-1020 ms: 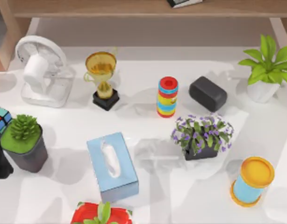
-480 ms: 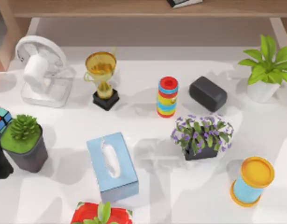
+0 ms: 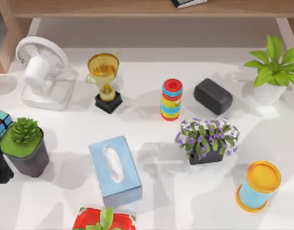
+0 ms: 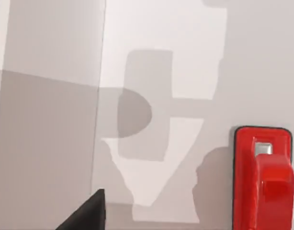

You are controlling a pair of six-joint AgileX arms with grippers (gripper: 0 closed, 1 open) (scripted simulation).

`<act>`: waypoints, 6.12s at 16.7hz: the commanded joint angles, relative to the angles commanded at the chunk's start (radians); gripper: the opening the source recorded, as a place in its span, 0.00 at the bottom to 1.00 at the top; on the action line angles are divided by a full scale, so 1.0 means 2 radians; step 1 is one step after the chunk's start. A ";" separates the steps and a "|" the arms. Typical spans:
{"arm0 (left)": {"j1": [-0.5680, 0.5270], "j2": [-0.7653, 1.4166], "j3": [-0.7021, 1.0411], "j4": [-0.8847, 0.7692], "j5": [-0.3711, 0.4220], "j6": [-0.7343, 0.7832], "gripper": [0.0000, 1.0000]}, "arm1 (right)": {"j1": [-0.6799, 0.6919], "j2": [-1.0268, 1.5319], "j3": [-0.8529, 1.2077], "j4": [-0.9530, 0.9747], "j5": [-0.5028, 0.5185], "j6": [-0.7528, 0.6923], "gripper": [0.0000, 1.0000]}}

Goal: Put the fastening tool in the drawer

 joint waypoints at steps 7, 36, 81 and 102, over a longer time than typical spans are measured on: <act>0.000 0.000 0.000 0.000 0.000 0.000 1.00 | -0.010 -0.129 -0.221 0.220 -0.152 -0.024 1.00; 0.000 0.000 0.000 0.000 0.000 0.000 1.00 | -0.138 -0.054 -0.676 1.208 -0.165 -0.587 1.00; 0.000 0.000 0.000 0.000 0.000 0.000 1.00 | -0.055 -0.002 -0.534 1.114 -0.081 -0.588 0.00; 0.000 0.000 0.000 0.000 0.000 0.000 1.00 | -0.012 0.053 -0.405 1.037 -0.033 -0.587 0.00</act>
